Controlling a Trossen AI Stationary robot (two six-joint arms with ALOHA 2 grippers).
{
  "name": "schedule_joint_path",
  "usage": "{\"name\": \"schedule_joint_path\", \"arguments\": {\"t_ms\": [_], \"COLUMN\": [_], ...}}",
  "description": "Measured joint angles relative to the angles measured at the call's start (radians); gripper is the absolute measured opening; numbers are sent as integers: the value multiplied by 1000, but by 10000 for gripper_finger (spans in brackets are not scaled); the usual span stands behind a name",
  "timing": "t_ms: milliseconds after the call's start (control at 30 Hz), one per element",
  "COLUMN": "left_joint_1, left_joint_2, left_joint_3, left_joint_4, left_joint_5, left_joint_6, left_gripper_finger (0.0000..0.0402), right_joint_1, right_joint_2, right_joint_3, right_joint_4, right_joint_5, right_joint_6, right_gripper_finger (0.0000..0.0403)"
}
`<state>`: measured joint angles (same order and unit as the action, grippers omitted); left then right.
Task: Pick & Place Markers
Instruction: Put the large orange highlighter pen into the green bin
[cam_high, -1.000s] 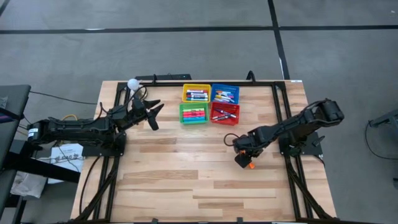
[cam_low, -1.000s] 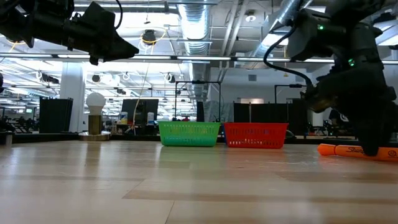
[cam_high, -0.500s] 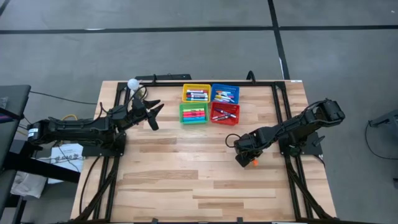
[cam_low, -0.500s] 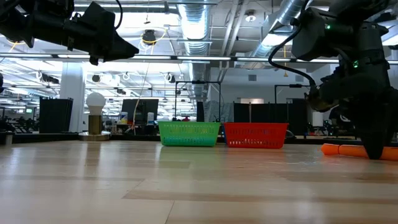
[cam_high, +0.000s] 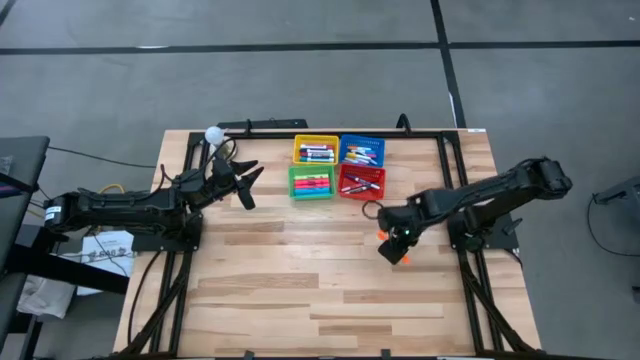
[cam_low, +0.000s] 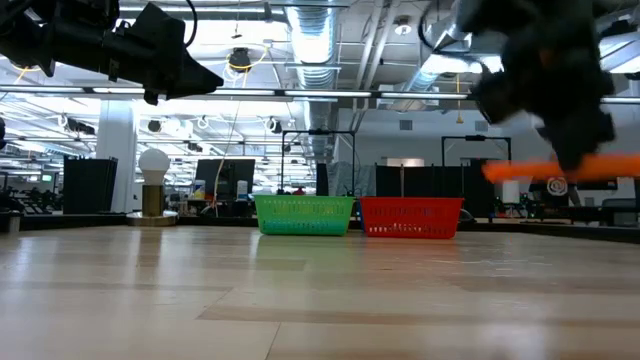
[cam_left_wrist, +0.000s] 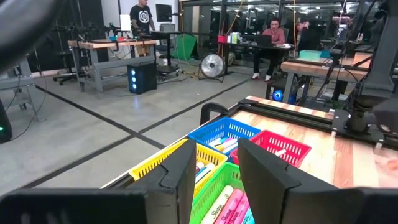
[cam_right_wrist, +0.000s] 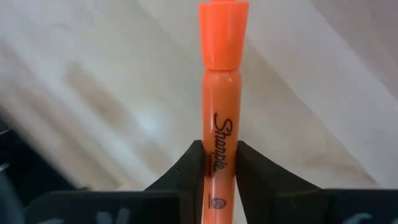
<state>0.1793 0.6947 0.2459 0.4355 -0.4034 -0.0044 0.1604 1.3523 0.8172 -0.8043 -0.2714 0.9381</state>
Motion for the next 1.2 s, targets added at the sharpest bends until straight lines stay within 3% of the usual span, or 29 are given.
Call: {"name": "schedule_joint_path", "arguments": {"t_ms": [233, 567, 1200], "left_joint_1": [0, 0, 0], "left_joint_2": [0, 0, 0], "left_joint_3": [0, 0, 0], "left_joint_4": [0, 0, 1], "left_joint_5": [0, 0, 0], "left_joint_6": [0, -3, -4], "left_gripper_finger": [117, 117, 117], "right_joint_1": [-91, -180, -358], "right_joint_2": [-126, -222, -70], "right_joint_3": [101, 132, 159], "right_joint_4": [38, 329, 520], "right_joint_5": [-25, -20, -24], "right_joint_6": [-163, -299, -538], "right_gripper_finger": [62, 62, 62]}}
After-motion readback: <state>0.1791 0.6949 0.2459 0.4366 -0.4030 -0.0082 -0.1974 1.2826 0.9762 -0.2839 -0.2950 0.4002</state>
